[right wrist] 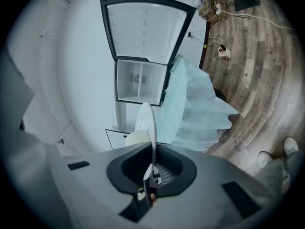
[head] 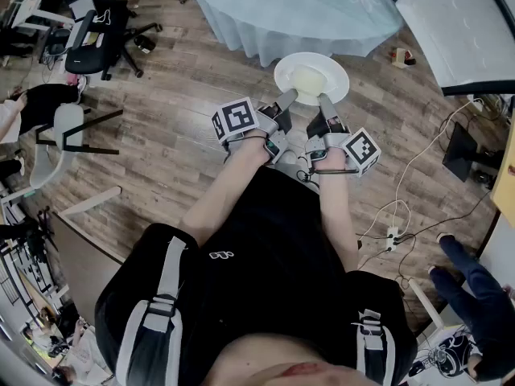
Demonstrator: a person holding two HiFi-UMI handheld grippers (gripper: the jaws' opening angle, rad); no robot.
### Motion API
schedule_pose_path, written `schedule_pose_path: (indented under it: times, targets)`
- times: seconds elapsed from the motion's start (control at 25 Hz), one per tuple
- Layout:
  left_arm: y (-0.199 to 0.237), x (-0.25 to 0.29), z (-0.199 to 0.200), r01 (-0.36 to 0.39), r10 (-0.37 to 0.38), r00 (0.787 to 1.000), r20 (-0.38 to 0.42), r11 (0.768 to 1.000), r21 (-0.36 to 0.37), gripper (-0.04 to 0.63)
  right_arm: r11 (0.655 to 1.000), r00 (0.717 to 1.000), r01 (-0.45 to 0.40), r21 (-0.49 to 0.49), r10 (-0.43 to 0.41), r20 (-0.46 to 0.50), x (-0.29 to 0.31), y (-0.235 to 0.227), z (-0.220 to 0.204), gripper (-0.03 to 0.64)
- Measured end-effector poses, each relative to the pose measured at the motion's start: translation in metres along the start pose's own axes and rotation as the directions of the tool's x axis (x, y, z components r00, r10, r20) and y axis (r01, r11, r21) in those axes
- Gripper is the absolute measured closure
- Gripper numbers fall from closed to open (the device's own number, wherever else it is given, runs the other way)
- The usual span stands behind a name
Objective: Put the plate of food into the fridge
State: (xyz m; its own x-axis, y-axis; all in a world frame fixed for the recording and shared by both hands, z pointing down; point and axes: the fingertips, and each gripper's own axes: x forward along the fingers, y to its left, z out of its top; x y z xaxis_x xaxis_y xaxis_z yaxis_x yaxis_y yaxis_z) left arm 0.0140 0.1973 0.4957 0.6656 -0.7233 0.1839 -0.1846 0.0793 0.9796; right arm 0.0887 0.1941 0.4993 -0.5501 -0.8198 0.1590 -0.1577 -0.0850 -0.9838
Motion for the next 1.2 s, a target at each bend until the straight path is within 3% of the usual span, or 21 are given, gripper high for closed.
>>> schedule_pose_path:
  times: [0.36, 0.68, 1.0, 1.12, 1.2]
  targets:
    - [-0.001, -0.015, 0.051, -0.005, 0.005, 1.0, 0.03, 1.0, -0.017, 0.574, 1.0, 1.0, -0.018, 0.016, 0.018, -0.009, 0.047, 0.02, -0.024, 0.591]
    - [0.006, -0.024, 0.082, 0.031, -0.032, 0.999, -0.005, 0.998, -0.051, 0.572, 1.0, 1.0, 0.01, -0.014, -0.01, 0.018, 0.071, 0.026, -0.041, 0.591]
    - [0.011, -0.005, 0.078, 0.086, -0.098, 0.99, -0.098, 0.99, -0.112, 0.572, 0.997, 0.995, 0.066, -0.04, -0.062, 0.084, 0.069, 0.022, -0.029, 0.591]
    - [0.015, -0.002, 0.089, 0.091, -0.105, 0.989, -0.102, 0.987, -0.135, 0.572, 0.991, 0.993, 0.097, -0.087, -0.091, 0.077, 0.079, 0.022, -0.028, 0.589]
    - [0.009, 0.004, 0.099, 0.097, -0.109, 0.989, -0.102, 0.989, -0.114, 0.574, 0.987, 0.992, 0.109, -0.122, -0.1, 0.073, 0.089, 0.027, -0.024, 0.589]
